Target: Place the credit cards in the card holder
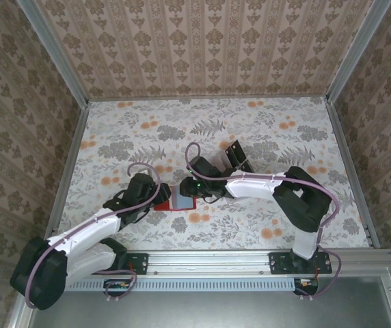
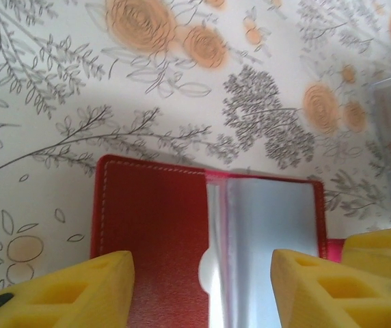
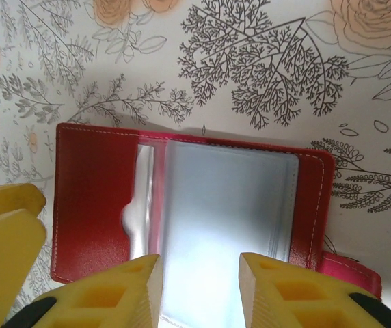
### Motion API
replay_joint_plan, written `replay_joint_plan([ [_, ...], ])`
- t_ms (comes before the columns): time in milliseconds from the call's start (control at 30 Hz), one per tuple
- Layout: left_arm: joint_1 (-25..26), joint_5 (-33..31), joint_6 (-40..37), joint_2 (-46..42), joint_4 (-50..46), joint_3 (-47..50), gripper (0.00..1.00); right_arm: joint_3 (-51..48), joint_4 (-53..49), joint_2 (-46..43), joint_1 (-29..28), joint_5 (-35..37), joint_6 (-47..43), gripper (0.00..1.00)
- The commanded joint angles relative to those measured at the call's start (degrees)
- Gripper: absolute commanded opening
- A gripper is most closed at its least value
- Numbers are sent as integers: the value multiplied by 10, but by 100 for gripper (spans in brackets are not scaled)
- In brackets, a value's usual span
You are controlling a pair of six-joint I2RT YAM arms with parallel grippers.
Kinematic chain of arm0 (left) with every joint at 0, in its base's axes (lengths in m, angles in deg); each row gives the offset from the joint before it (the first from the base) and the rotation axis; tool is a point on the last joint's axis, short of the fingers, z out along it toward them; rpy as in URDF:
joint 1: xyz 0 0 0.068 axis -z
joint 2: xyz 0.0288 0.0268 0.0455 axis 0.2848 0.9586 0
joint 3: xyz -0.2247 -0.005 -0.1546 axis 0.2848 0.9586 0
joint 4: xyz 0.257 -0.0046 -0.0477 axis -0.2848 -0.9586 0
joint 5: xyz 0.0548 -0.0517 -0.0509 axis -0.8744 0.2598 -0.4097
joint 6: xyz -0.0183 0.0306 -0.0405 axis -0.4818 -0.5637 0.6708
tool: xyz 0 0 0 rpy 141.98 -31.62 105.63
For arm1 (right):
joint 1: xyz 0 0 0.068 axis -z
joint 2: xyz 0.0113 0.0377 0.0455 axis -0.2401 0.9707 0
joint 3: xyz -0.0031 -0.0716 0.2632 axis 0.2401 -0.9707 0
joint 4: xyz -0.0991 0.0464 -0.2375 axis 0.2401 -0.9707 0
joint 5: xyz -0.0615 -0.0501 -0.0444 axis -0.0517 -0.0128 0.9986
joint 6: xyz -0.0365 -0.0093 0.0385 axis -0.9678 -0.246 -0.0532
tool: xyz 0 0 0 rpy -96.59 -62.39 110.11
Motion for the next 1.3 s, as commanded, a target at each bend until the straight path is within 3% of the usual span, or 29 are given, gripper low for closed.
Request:
replay_joint_plan([
  [0, -4, -2, -11, 11, 15, 16, 56, 21, -13, 20, 5, -20, -14, 37],
  [733, -3, -5, -15, 70, 73, 42, 53, 24, 64, 85, 6, -88, 41, 43],
  [1267, -4, -24, -70, -57, -49, 19, 62, -14, 118, 84, 7, -82, 95, 48],
])
